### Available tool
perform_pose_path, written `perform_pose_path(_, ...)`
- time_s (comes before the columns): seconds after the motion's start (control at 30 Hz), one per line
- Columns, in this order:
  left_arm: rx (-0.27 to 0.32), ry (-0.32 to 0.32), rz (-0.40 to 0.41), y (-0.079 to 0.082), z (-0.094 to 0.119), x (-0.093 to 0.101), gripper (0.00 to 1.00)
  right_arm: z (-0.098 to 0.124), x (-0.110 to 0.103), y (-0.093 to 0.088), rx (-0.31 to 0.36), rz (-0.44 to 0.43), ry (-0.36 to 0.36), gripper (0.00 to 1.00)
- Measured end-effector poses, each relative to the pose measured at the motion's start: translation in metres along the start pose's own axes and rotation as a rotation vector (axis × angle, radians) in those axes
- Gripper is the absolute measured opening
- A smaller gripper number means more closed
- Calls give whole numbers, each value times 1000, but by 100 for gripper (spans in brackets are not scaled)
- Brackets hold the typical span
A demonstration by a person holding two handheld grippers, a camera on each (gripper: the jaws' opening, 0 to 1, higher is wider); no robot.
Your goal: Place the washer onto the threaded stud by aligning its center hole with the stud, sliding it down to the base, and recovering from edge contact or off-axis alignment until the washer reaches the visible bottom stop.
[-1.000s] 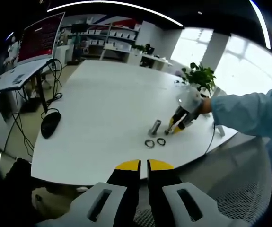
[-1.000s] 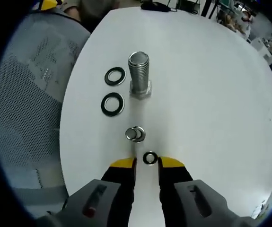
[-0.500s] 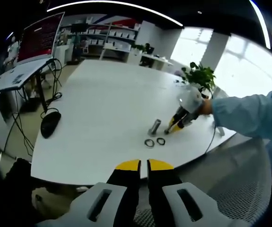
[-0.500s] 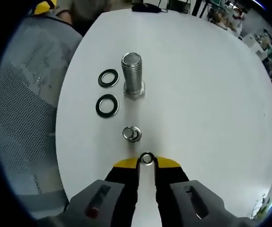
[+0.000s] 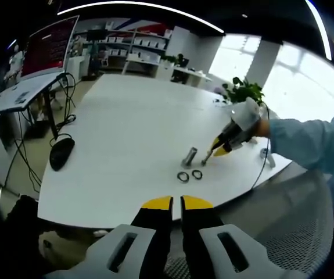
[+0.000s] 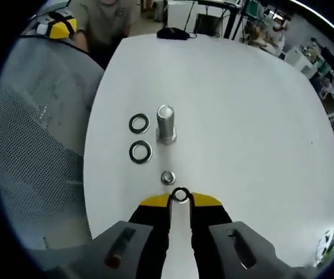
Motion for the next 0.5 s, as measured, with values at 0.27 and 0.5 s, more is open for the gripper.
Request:
perform_pose_path(0.27, -1, 1, 2, 0, 0, 0, 3, 10, -7, 7, 43, -14, -23, 14)
perform_pose_path(0.5, -3, 0, 0, 0, 0, 0, 3, 16, -12, 17, 85, -14, -28, 14)
Point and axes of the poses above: the point that each gripper's makers call its tool centre point, and the gripper's own axes: z roughly backward along the fingers, x roughly to its right, y roughly out of its top, the point moved 8 cm from there along z, roughly backward along the fingers, and after that the axes turned 9 degrees about x, right-handed, at the moved point
